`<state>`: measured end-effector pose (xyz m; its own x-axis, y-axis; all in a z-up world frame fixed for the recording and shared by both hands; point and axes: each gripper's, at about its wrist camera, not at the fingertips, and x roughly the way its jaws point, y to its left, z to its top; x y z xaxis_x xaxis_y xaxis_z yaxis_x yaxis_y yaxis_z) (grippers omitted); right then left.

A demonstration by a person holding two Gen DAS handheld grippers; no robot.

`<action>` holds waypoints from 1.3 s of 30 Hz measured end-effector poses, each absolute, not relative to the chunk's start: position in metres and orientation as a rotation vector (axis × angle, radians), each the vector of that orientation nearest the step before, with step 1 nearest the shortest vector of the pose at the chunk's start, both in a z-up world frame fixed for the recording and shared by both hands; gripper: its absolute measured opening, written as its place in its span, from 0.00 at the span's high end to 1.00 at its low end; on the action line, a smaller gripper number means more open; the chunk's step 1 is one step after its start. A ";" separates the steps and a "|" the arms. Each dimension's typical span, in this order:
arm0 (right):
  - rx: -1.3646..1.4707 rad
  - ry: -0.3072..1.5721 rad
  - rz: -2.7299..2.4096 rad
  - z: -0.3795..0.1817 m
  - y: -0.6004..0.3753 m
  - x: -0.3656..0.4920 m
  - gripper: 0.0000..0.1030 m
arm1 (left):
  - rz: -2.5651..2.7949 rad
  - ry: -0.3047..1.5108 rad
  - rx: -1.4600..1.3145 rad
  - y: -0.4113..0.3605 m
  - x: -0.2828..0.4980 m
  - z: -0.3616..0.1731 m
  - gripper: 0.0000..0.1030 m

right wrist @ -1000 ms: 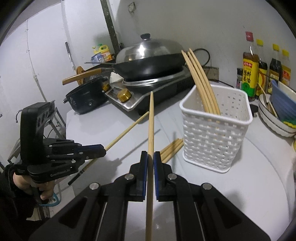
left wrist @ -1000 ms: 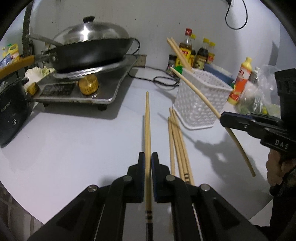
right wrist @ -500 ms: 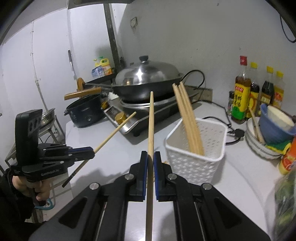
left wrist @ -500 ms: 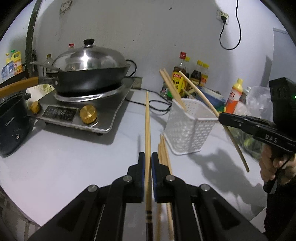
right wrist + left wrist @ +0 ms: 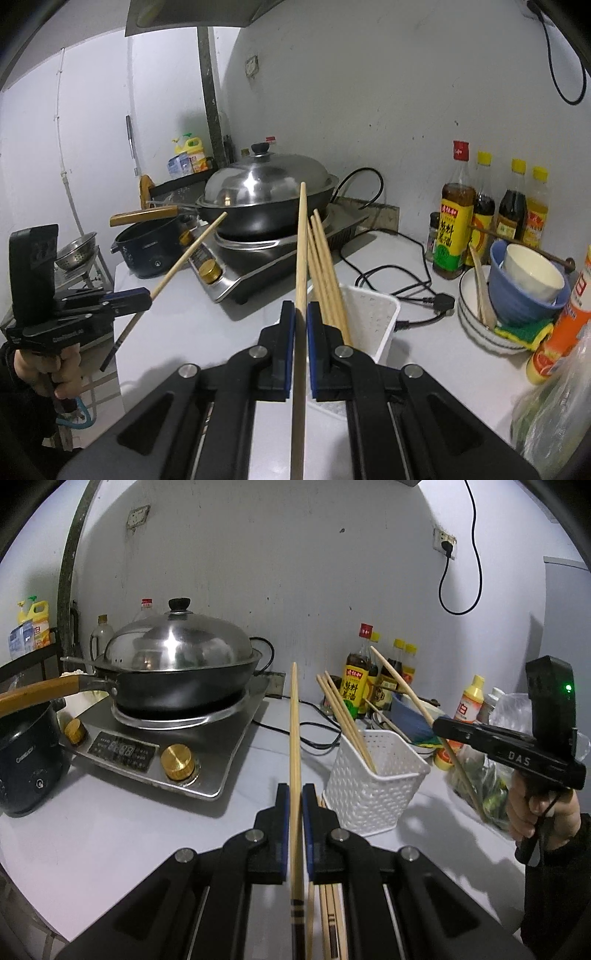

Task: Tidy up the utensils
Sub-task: 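Lift both held chopsticks and carry them to the white basket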

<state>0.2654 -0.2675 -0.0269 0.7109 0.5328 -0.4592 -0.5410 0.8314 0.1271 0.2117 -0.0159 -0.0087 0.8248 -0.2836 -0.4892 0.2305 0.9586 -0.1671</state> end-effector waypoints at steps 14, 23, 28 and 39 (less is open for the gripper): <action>-0.082 0.481 0.576 -0.006 -0.247 0.310 0.94 | -0.283 0.465 -0.149 0.006 0.234 0.001 0.94; -0.124 0.455 0.535 0.007 -0.227 0.346 0.94 | -0.280 0.454 -0.194 0.029 0.246 -0.005 0.94; -0.179 0.453 0.516 0.001 -0.209 0.366 0.94 | -0.289 0.466 -0.209 0.037 0.251 -0.015 0.94; -0.225 0.530 0.509 -0.038 -0.182 0.384 0.94 | -0.274 0.493 -0.235 0.049 0.258 -0.029 0.94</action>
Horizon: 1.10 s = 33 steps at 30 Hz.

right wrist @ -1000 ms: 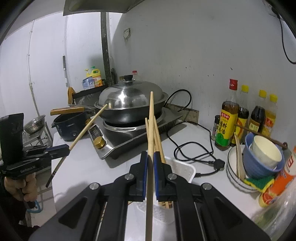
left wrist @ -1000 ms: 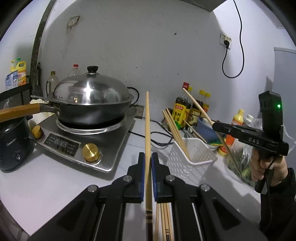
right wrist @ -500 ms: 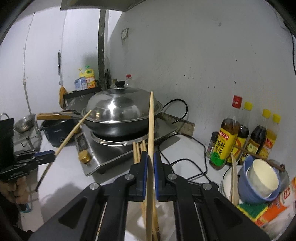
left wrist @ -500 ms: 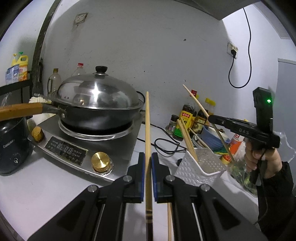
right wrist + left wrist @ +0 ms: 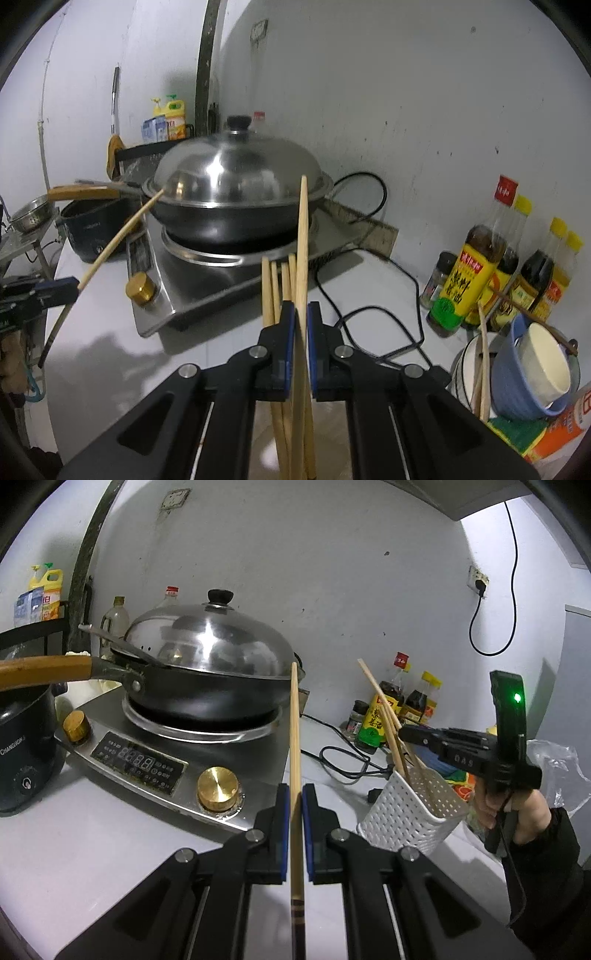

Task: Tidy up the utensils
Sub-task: 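Lower the right tool's chopstick into the basket and open the right tool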

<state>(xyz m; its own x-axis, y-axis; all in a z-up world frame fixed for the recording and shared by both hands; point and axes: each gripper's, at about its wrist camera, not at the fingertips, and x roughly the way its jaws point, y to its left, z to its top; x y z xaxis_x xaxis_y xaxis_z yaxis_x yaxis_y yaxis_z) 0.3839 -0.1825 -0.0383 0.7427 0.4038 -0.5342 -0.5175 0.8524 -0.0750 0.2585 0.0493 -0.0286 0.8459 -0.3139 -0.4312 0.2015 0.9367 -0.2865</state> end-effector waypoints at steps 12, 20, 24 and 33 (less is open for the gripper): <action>-0.191 0.585 0.502 -0.065 -0.202 0.362 0.94 | -0.282 0.496 -0.220 0.032 0.255 -0.022 0.94; -0.128 0.574 0.489 -0.060 -0.236 0.343 0.94 | -0.304 0.492 -0.203 0.008 0.253 -0.013 0.94; -0.097 0.567 0.480 -0.057 -0.256 0.335 0.94 | -0.320 0.490 -0.202 -0.008 0.256 -0.008 0.94; -0.031 0.569 0.469 -0.060 -0.293 0.323 0.94 | -0.365 0.500 -0.255 -0.047 0.283 -0.001 0.94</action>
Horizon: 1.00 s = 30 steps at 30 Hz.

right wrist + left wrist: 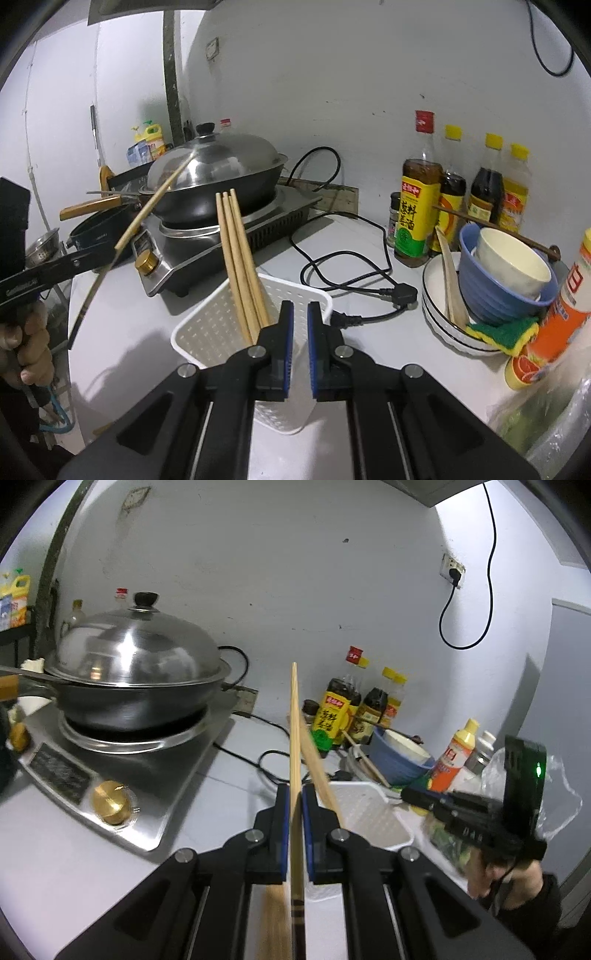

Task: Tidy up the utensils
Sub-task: 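Lower the right tool's chopstick into the basket and open the right tool, then lower the left tool's chopstick into the basket and open the left tool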

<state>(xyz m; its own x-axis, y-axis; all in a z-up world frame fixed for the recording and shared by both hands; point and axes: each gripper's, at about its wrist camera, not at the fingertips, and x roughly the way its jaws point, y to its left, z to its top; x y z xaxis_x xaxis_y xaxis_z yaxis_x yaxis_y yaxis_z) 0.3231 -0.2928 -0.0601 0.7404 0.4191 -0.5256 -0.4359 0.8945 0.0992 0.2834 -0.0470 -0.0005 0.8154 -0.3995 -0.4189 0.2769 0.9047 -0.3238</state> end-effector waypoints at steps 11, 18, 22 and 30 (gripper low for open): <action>0.046 0.556 0.491 -0.063 -0.318 0.318 0.89 | -0.334 0.504 -0.453 -0.072 0.338 -0.001 0.94; 0.075 0.556 0.513 -0.069 -0.326 0.317 0.89 | -0.250 0.506 -0.541 -0.091 0.367 -0.015 0.94; 0.086 0.564 0.522 -0.075 -0.331 0.321 0.89 | -0.225 0.496 -0.572 -0.108 0.375 -0.024 0.94; 0.094 0.569 0.536 -0.083 -0.338 0.321 0.89 | -0.177 0.499 -0.582 -0.129 0.374 -0.041 0.94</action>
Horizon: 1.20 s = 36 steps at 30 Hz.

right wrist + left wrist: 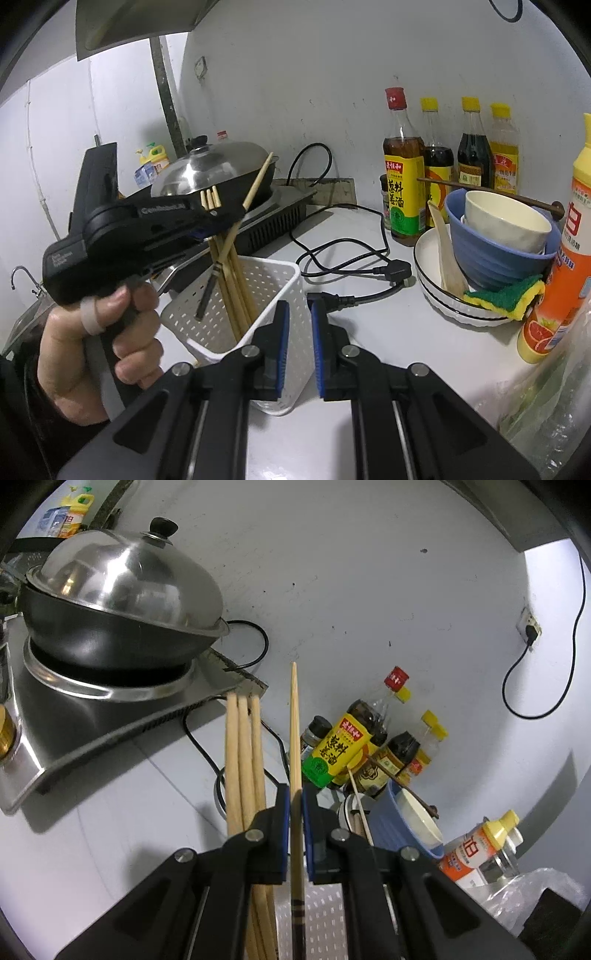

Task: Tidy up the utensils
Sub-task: 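Lower the left tool's chopstick into the basket and open the left tool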

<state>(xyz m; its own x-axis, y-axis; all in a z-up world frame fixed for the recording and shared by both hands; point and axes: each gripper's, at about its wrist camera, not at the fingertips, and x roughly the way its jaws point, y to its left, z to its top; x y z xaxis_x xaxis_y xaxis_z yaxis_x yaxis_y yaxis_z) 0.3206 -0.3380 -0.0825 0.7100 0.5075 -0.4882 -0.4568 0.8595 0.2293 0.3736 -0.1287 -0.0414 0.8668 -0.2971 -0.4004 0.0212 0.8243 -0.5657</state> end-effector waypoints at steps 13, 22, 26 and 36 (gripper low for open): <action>0.102 0.551 0.558 -0.084 -0.341 0.316 0.89 | -0.164 0.533 -0.559 -0.140 0.370 -0.053 0.94; 0.099 0.529 0.565 -0.081 -0.342 0.312 0.89 | -0.169 0.551 -0.525 -0.140 0.360 -0.050 0.94; 0.085 0.521 0.576 -0.079 -0.339 0.309 0.89 | -0.175 0.547 -0.513 -0.137 0.350 -0.045 0.94; 0.077 0.514 0.572 -0.075 -0.337 0.305 0.89 | -0.200 0.634 -0.469 -0.129 0.341 -0.050 0.94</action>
<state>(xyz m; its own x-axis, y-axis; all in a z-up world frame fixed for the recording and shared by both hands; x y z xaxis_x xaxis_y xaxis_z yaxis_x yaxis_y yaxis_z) 0.3054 -0.3367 -0.0750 0.7189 0.5352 -0.4437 -0.4977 0.8418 0.2090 0.3412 -0.1293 -0.0503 0.7908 -0.3193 -0.5222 0.0379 0.8771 -0.4789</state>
